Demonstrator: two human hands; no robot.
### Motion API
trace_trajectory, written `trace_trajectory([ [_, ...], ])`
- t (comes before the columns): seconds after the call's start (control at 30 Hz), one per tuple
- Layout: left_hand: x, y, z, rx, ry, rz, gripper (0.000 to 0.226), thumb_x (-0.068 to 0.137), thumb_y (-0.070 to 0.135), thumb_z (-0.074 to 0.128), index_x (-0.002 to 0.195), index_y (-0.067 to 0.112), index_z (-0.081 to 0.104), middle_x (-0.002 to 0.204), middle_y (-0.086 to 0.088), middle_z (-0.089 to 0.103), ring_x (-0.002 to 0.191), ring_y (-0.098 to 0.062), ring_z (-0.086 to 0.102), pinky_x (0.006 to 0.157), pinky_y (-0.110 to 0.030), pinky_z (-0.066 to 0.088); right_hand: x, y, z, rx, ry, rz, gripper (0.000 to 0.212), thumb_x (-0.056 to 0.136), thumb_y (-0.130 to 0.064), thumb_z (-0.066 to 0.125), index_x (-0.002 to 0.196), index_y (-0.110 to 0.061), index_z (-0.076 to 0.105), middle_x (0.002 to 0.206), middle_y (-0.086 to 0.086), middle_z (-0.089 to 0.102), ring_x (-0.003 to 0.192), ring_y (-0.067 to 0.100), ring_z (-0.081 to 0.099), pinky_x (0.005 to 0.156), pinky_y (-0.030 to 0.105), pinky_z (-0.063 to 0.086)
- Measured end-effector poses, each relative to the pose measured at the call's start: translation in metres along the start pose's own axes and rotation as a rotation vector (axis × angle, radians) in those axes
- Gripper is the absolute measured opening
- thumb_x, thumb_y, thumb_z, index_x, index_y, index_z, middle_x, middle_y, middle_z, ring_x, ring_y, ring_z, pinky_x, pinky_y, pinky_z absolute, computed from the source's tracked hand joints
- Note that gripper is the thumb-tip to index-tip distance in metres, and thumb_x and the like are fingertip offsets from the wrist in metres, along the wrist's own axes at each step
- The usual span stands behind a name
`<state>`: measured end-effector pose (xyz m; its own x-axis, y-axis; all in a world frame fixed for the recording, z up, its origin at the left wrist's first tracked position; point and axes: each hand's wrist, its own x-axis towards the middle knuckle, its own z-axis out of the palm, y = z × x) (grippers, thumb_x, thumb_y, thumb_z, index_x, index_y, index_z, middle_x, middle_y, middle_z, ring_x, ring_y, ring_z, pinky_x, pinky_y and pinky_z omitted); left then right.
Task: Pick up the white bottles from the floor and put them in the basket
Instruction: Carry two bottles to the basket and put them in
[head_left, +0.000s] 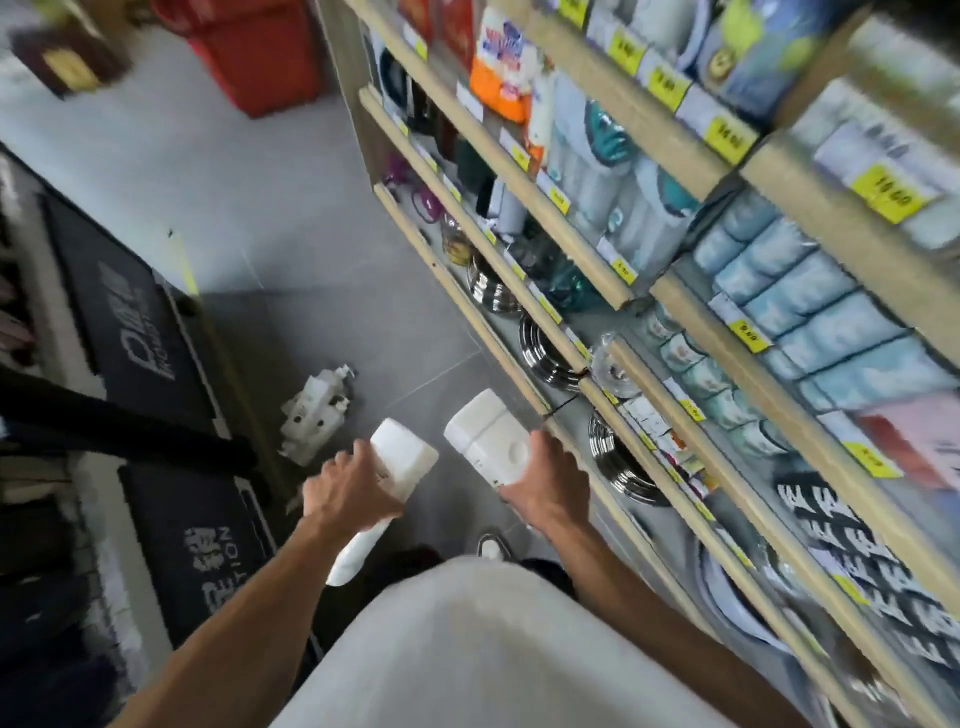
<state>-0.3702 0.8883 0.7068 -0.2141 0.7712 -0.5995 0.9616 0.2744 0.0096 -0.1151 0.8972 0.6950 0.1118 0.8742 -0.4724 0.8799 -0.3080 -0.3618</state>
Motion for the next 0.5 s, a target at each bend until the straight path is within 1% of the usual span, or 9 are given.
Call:
trace_trajectory([
  [0.07, 0.010, 0.013, -0.007, 0.039, -0.025, 0.053, 0.093, 0.061, 0.064, 0.075, 0.133, 0.020, 0.036, 0.133, -0.004, 0.055, 0.122, -0.028, 0.056, 0.087, -0.042, 0.050, -0.006, 0.000, -0.004, -0.010, 0.009, 0.006, 0.070, 0.065, -0.046, 0.081, 0.119, -0.021, 0.044, 0.120, 0.001, 0.059, 0.110, 0.027, 0.059, 0.083, 0.038, 0.048],
  [0.13, 0.019, 0.027, -0.018, 0.086, -0.037, 0.119, 0.091, 0.064, 0.063, 0.073, 0.133, 0.019, 0.035, 0.134, -0.006, 0.056, 0.124, -0.029, 0.056, 0.091, -0.042, 0.050, -0.011, 0.000, -0.009, -0.002, 0.043, 0.030, 0.066, 0.069, -0.044, 0.076, 0.121, -0.021, 0.044, 0.121, 0.001, 0.058, 0.112, 0.027, 0.059, 0.085, 0.037, 0.047],
  [0.23, 0.036, 0.046, -0.033, 0.125, -0.052, 0.242, 0.095, 0.059, 0.067, 0.070, 0.133, 0.019, 0.033, 0.133, -0.008, 0.057, 0.123, -0.031, 0.057, 0.095, -0.041, 0.050, -0.019, -0.002, -0.019, 0.050, 0.116, 0.119, 0.065, 0.069, -0.046, 0.075, 0.122, -0.021, 0.047, 0.122, 0.002, 0.058, 0.113, 0.028, 0.060, 0.086, 0.036, 0.047],
  [0.33, 0.049, 0.059, -0.040, 0.175, -0.081, 0.355, 0.102, 0.055, 0.065, 0.075, 0.133, 0.019, 0.030, 0.133, -0.010, 0.055, 0.124, -0.033, 0.056, 0.096, -0.042, 0.049, -0.034, -0.001, -0.021, 0.126, 0.166, 0.251, 0.070, 0.064, -0.044, 0.078, 0.124, -0.023, 0.049, 0.121, 0.002, 0.060, 0.113, 0.028, 0.059, 0.086, 0.038, 0.046],
  [0.4, 0.052, 0.067, -0.044, 0.213, -0.097, 0.410, 0.100, 0.059, 0.064, 0.076, 0.136, 0.019, 0.030, 0.134, -0.009, 0.054, 0.126, -0.031, 0.054, 0.096, -0.041, 0.047, -0.046, -0.001, -0.018, 0.182, 0.222, 0.331, 0.073, 0.061, -0.043, 0.075, 0.126, -0.026, 0.048, 0.118, 0.001, 0.061, 0.111, 0.028, 0.060, 0.084, 0.038, 0.046],
  [0.5, 0.059, 0.077, -0.047, 0.252, -0.104, 0.478, 0.093, 0.057, 0.064, 0.074, 0.130, 0.022, 0.034, 0.129, -0.005, 0.055, 0.123, -0.030, 0.055, 0.095, -0.041, 0.047, -0.064, 0.005, -0.013, 0.244, 0.285, 0.452, 0.071, 0.060, -0.044, 0.071, 0.125, -0.027, 0.048, 0.117, -0.001, 0.060, 0.110, 0.026, 0.059, 0.085, 0.038, 0.047],
])
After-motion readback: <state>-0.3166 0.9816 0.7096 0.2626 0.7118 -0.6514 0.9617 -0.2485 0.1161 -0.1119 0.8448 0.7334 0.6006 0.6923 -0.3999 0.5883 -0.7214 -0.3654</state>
